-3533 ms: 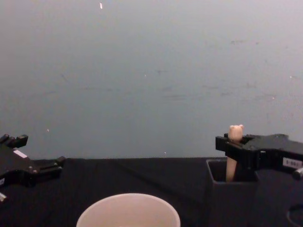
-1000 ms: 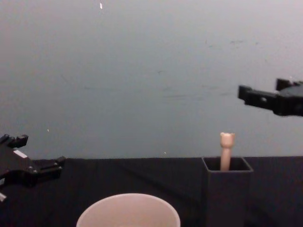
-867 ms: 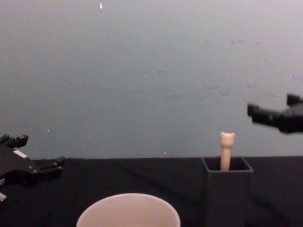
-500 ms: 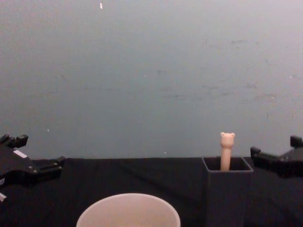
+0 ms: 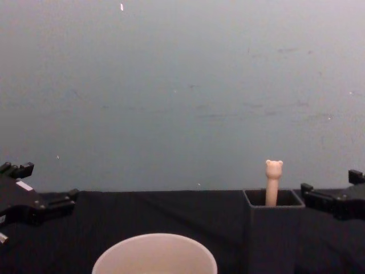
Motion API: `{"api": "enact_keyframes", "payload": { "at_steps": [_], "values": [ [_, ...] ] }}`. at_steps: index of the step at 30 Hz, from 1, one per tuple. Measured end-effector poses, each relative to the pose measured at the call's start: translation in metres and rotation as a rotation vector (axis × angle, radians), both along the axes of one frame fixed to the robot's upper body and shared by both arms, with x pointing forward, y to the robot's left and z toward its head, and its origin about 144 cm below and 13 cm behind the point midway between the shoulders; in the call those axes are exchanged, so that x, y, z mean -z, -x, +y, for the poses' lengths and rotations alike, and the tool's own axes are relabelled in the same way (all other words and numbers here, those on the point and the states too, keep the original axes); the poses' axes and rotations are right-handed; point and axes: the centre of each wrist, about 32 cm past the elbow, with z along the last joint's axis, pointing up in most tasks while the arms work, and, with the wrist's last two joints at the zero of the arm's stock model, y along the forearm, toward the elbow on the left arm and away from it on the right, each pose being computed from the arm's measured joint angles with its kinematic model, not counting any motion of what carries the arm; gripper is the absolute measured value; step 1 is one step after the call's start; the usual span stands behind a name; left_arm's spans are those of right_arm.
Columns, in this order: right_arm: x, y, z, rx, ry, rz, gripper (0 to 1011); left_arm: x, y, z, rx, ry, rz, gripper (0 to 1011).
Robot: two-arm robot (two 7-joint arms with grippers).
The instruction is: Pick up the stirring spoon with one hand, stir inside the cup, then place it back in its original position.
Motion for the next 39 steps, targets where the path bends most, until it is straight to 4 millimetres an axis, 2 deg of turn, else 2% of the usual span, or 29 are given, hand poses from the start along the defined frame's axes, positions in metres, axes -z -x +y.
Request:
{"api": "enact_keyframes", "payload": {
  "at_steps": [39],
  "values": [
    [-0.0011, 0.0000, -0.0002, 0.001, 0.001, -0.005, 1000, 0.0000, 0.0000, 0.0000, 0.000, 0.000, 0.000, 1001]
  ]
}}
